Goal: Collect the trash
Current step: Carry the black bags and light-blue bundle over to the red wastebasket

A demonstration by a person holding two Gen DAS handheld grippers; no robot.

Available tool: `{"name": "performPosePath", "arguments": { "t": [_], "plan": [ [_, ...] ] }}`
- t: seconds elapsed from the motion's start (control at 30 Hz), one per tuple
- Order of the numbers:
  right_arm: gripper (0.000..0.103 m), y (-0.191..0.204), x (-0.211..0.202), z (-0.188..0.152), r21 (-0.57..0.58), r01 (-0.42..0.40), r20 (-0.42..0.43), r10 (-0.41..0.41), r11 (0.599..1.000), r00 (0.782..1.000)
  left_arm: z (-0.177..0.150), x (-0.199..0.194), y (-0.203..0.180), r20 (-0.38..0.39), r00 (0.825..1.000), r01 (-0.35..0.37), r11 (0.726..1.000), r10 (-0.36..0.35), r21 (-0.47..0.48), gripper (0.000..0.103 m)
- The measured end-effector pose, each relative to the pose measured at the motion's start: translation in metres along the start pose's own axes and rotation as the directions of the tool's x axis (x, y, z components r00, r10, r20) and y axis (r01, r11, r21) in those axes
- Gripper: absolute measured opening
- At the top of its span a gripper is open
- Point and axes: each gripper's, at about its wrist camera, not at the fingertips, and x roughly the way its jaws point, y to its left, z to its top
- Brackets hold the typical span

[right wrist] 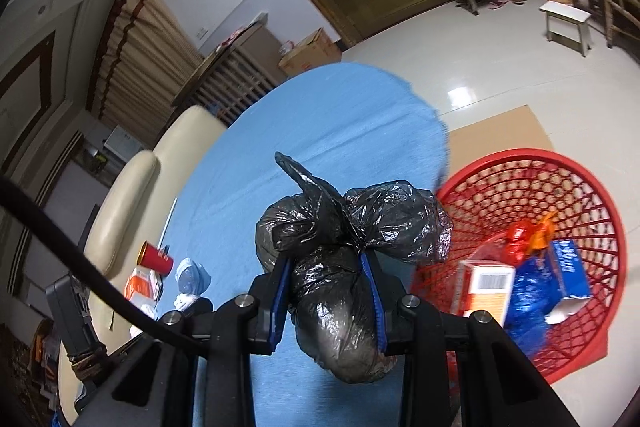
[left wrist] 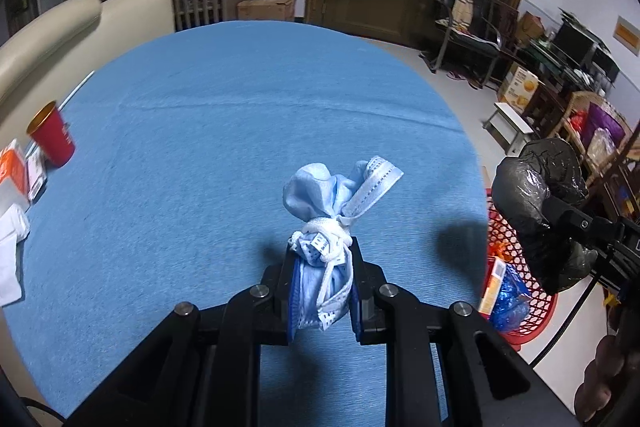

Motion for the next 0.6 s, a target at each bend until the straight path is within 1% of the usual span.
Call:
{"name": "performPosePath", "arguments": {
  "t": [0.27, 0.6],
  "plan": [
    [0.036, -0.036, -0.026, 0.007, 0.065, 0.052, 0.053, -0.056, 0.997, 0.997, 0.008, 0.003, -0.032, -0.009, 0.999, 0.046, 0.996, -0.046, 0.076, 0.021],
    [0.036, -0.081, -0.057, 0.017, 0.141, 0.114, 0.116, -0.131, 0.983, 0.985, 0.014, 0.004, -0.077, -0.019, 0.994, 0.106, 0.978, -0.104, 0.178, 0.021]
  ]
}}
